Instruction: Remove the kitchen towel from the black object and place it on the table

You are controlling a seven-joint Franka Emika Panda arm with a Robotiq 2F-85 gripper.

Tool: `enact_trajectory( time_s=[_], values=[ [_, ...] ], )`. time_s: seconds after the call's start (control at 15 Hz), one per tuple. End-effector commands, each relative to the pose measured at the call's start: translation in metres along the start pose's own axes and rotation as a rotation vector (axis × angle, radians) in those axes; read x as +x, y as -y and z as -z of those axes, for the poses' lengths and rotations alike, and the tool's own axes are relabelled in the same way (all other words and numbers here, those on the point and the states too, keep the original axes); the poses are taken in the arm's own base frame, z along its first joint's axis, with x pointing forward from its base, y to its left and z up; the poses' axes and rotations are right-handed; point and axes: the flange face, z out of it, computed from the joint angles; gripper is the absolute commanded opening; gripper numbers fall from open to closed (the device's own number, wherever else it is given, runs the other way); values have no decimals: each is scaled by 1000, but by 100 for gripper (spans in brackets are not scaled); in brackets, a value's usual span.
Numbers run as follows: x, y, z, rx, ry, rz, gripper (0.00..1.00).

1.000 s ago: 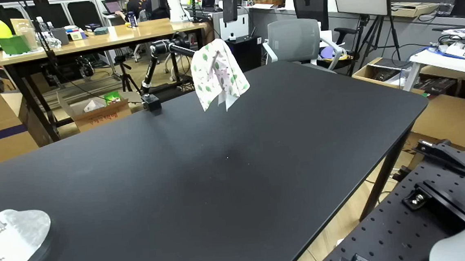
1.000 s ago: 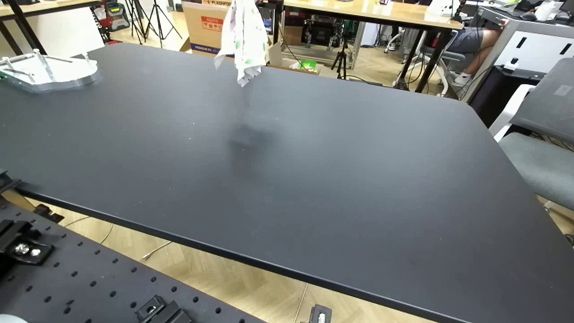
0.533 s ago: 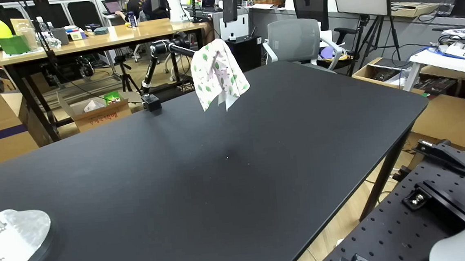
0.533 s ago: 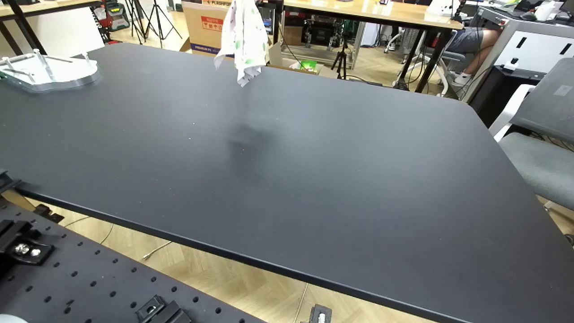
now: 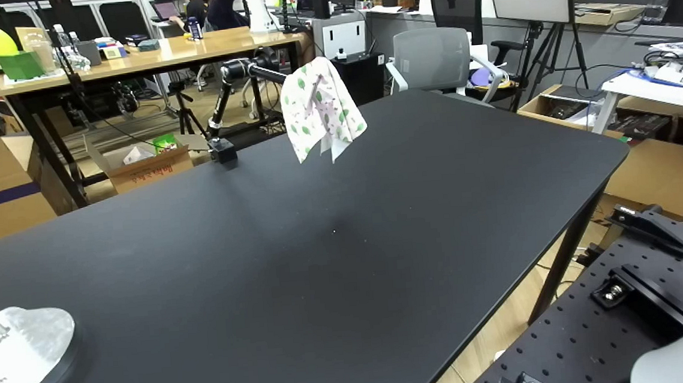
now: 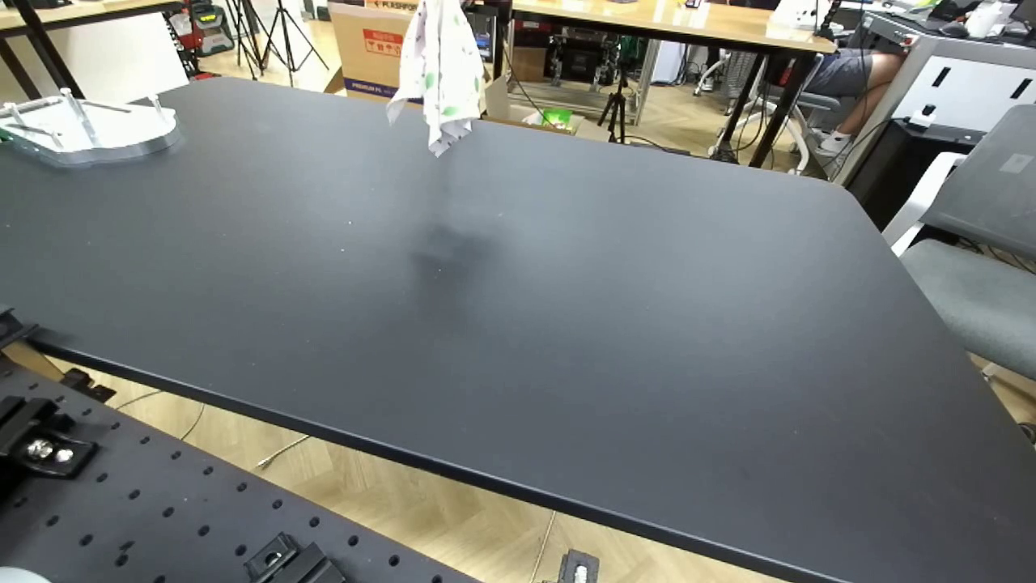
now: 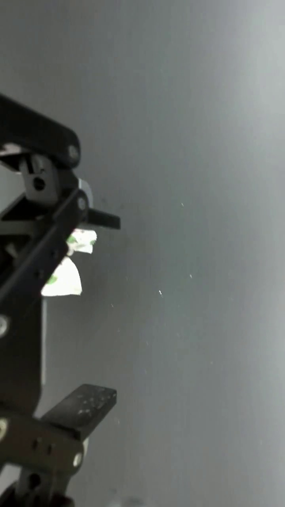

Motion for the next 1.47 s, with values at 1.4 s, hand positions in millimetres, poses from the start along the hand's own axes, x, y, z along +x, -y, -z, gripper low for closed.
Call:
enact_trajectory(
  time_s=[1.4],
  values=[
    [106,-59,-86,-209,-99,230,100]
  ],
)
